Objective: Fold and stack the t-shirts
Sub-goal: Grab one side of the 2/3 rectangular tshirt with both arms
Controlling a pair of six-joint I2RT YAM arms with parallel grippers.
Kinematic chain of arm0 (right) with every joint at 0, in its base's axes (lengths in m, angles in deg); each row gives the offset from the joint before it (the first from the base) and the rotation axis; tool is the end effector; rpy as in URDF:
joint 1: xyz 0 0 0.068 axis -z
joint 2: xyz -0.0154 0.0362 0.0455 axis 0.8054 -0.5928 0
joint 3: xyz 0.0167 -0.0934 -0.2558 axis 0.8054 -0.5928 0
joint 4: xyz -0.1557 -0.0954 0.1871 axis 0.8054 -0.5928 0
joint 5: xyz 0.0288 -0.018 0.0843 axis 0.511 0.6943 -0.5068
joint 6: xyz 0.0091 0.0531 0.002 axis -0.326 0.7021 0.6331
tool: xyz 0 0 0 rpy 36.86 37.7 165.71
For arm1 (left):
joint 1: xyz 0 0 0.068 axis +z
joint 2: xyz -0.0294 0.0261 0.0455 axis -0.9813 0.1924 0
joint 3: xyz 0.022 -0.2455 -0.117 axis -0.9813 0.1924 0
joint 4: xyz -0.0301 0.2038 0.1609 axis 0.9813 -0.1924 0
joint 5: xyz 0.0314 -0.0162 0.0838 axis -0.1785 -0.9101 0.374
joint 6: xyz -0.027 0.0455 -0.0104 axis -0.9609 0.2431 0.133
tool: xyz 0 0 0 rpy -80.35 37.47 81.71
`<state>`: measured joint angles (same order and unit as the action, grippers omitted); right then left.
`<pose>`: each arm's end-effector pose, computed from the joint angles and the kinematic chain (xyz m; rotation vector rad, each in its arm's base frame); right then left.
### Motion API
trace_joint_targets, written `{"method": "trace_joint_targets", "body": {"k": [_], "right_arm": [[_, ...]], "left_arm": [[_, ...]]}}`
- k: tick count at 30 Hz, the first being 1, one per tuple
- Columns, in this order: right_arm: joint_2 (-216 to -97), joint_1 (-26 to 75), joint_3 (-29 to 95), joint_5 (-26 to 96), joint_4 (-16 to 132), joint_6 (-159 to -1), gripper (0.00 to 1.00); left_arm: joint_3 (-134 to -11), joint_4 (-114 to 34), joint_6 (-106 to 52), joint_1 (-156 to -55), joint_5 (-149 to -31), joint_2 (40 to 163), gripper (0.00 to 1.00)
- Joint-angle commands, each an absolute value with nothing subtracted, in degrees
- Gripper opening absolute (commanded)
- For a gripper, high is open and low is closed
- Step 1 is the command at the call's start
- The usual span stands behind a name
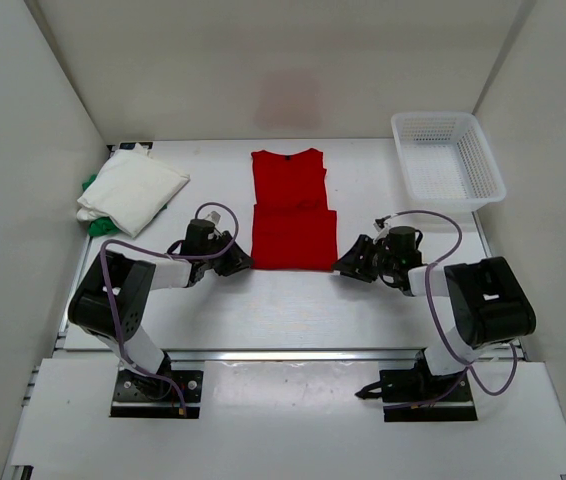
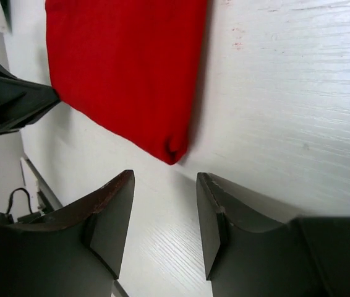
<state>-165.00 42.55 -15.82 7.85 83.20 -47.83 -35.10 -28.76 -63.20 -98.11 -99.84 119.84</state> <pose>0.2557 0.0709 0.1244 0.2165 2.3356 1.1388 0.2701 -0.1059 0.1215 -0.4552 2.4746 -0.8991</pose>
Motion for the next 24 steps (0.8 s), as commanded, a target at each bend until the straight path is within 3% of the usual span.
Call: {"method": "trace_joint_targets", "body": {"k": [1,8,15,17,24], "right_arm": [[-167.5,42.1,-13.4,10.4,82.6,-49.4,0.42],[-173.9,41.1,-9.8,8.2,83.8,-48.0,0.33],[-172.8,39.6,-11.1,8.7,86.0,-47.7,0.01],[-171.1,38.9,-12.0,8.7,84.2,-48.4,0.00],[-155.9,31.9,-19.8,13.5,75.1,-50.5,0.00]], "left_arm": [[-35.7,-30.3,-62.8,-99.6,-98.3,120.7,0.37],[-35.8,-29.6,-63.2,-100.4,-98.7,121.8,0.29],[-36.4,-29.7,-63.0,-100.4,-99.2,120.3,0.05],[-36.3,-30.8,-62.5,-100.5,-99.2,119.0,0.00],[-28.2,-39.4,-59.9,-102.3,-98.8,105.5,0.00]]}}
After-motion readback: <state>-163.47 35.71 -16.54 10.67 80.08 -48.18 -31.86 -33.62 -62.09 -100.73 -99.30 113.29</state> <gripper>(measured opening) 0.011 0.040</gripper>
